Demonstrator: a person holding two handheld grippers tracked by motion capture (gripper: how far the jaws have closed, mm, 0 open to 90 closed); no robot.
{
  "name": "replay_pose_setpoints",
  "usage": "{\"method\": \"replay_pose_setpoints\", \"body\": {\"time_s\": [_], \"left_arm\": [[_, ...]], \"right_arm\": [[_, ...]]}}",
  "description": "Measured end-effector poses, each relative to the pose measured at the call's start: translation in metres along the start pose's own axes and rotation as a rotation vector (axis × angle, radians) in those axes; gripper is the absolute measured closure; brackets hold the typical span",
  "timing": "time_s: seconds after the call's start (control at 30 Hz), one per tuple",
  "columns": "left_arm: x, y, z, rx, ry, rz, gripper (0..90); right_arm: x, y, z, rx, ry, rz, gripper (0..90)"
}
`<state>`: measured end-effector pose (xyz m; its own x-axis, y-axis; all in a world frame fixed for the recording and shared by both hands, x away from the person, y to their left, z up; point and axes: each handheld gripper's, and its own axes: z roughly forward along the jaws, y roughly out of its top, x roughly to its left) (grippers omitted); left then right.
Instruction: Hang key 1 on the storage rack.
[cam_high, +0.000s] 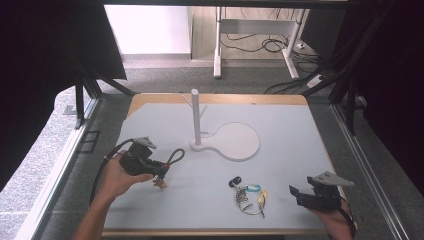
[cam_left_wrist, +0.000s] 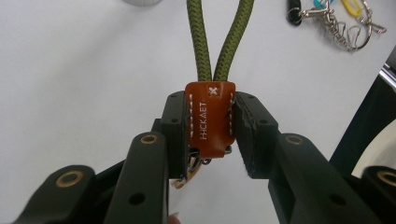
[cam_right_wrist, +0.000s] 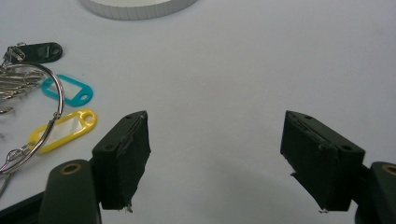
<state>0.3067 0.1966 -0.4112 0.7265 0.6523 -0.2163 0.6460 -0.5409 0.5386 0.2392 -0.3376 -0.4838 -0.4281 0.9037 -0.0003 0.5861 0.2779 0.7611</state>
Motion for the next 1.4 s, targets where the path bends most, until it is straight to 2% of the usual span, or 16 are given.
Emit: {"method": "replay_pose_setpoints", "body": {"time_s": [0.13, 0.43, 0.77, 0.9, 1.17, 1.4], "left_arm": [[0.002, 0.005, -0.005, -0.024, 0.002, -0.008, 67.0], [0.003, 0.014, -0.011, -0.042, -0.004, -0.016, 67.0], [0.005, 0.023, -0.017, -0.086, 0.009, -0.033, 67.0], [0.008, 0.025, -0.017, -0.088, -0.002, -0.035, 67.1], [0.009, 0.033, -0.018, -0.085, 0.003, -0.026, 67.0], [0.017, 0.039, -0.021, -0.093, 0.002, -0.038, 67.1]], "right_arm": [[-0.001, 0.001, -0.001, -0.003, 0.003, 0.005, 24.3], [-0.004, 0.001, -0.003, -0.007, 0.002, 0.011, 24.5], [-0.004, 0.002, -0.003, -0.008, 0.004, 0.01, 24.8], [-0.005, 0.001, -0.002, -0.006, 0.003, 0.01, 25.0], [-0.001, 0.001, 0.001, 0.004, 0.007, -0.006, 25.2], [-0.002, 0.001, -0.002, -0.007, -0.002, -0.001, 25.6]]}}
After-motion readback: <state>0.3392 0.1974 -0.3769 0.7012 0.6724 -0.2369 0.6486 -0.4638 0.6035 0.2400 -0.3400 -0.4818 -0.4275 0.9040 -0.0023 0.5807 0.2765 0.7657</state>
